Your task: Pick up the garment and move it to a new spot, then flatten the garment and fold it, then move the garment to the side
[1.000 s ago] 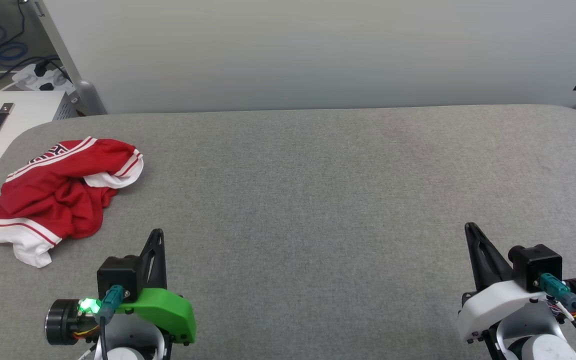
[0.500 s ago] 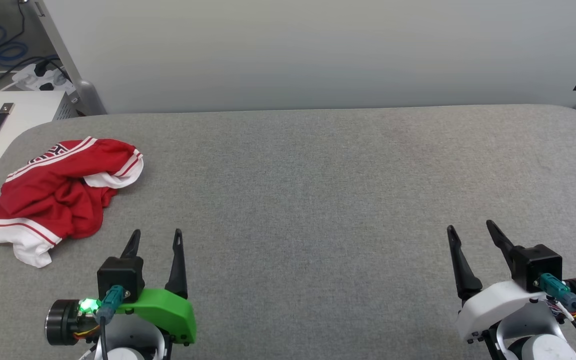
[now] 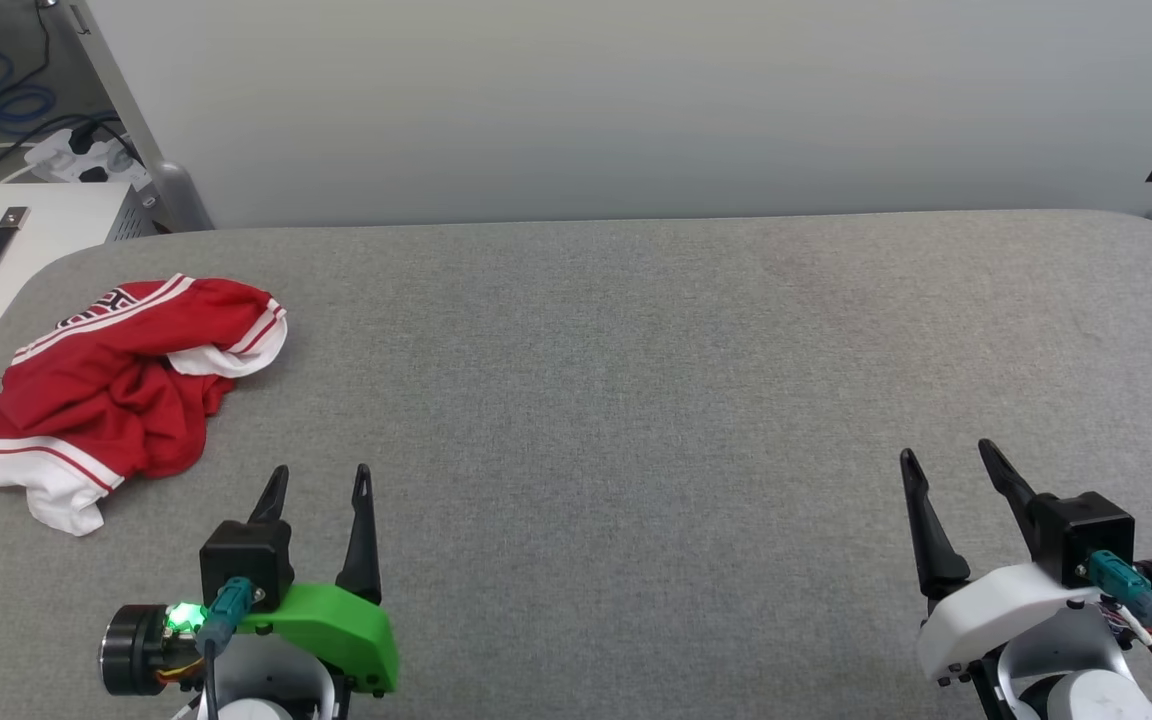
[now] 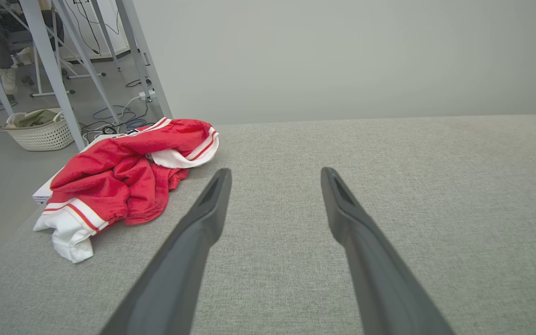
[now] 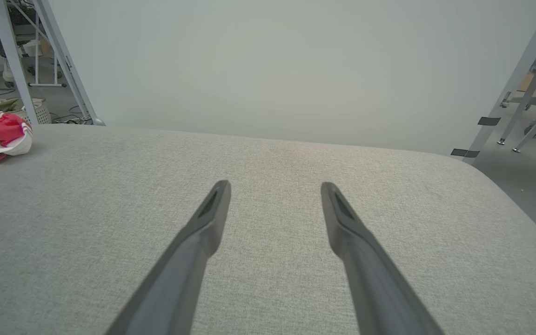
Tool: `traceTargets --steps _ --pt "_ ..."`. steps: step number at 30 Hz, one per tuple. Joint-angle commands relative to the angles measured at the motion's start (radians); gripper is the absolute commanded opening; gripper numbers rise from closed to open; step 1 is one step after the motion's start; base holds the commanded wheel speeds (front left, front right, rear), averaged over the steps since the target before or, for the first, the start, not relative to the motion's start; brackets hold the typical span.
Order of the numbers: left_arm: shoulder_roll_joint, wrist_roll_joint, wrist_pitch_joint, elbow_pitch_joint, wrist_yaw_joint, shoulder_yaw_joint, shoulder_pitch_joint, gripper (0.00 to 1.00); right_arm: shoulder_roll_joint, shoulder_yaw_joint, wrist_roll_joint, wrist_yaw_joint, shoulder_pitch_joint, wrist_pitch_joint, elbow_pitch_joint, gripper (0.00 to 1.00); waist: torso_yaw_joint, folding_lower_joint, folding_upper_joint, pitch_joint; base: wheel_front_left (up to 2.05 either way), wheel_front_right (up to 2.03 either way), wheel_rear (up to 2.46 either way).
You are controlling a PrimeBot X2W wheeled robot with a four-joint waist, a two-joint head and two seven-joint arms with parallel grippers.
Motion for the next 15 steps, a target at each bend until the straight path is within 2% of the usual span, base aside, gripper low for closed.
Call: traceTargets --steps 1,15 --pt "-0.001 -0.008 -0.012 0.009 0.000 -0.003 -0.003 1.00 0.000 -0.004 0.009 0.000 0.007 -0.013 0.004 1.00 0.000 0.0000 -0.0001 0.000 0.00 0.00 0.00" --pt "-0.001 -0.025 -0.041 0.030 -0.007 -0.013 -0.004 1.00 0.001 -0.010 0.016 0.000 0.014 -0.041 0.015 1.00 0.001 0.0000 -0.0001 -0.003 0.00 0.00 0.00"
